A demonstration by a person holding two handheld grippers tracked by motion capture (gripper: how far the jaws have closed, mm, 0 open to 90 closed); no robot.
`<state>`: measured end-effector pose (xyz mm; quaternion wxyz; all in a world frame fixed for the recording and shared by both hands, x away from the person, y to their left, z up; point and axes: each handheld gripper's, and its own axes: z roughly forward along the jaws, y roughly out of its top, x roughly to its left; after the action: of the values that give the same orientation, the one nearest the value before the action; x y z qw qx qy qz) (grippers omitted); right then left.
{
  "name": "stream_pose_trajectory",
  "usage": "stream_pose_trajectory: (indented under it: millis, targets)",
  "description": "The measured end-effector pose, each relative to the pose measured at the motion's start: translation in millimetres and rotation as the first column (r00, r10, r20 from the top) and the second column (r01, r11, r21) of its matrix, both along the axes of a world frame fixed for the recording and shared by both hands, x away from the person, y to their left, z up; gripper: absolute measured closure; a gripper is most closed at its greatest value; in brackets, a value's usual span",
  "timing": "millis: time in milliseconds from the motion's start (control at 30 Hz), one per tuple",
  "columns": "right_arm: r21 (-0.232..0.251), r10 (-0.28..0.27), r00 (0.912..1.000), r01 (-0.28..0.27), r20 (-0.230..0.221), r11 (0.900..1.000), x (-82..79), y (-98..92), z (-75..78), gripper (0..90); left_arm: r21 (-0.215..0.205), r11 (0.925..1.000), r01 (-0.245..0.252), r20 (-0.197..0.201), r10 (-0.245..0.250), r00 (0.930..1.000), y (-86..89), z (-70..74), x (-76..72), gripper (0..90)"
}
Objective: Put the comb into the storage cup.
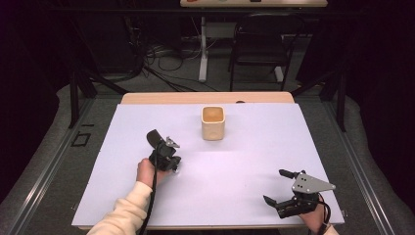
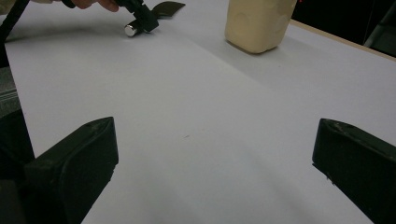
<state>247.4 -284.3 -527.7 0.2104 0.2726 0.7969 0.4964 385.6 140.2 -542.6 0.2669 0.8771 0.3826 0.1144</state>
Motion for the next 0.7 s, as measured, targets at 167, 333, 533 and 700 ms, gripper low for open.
stream_pose_trajectory:
  millis: [167,333,533,700]
  targets:
    - [-0.002,-0.002,1.0000,0.002,0.000,1.000,-0.1,-0.3,0.3,0.0,0.005,0.9999,-0.010,-0.007,0.010,0.9999,6.6,0.3,-2.3,90.0]
    - [-0.003,-0.003,1.0000,0.003,0.000,1.000,-0.3,-0.3,0.5,0.0,0.001,0.9997,-0.023,-0.003,0.023,0.9997,11.7,1.2,-4.0,90.0]
    - [-0.003,-0.002,1.0000,0.002,0.000,1.000,-0.4,-0.4,0.6,0.0,0.011,0.9997,-0.024,-0.006,0.024,0.9997,15.8,1.8,-4.5,90.0]
    - [-0.003,-0.002,1.0000,0.002,0.000,1.000,-0.4,-0.4,0.7,0.0,0.021,0.9995,-0.025,-0.006,0.025,0.9997,17.4,1.8,-5.1,90.0]
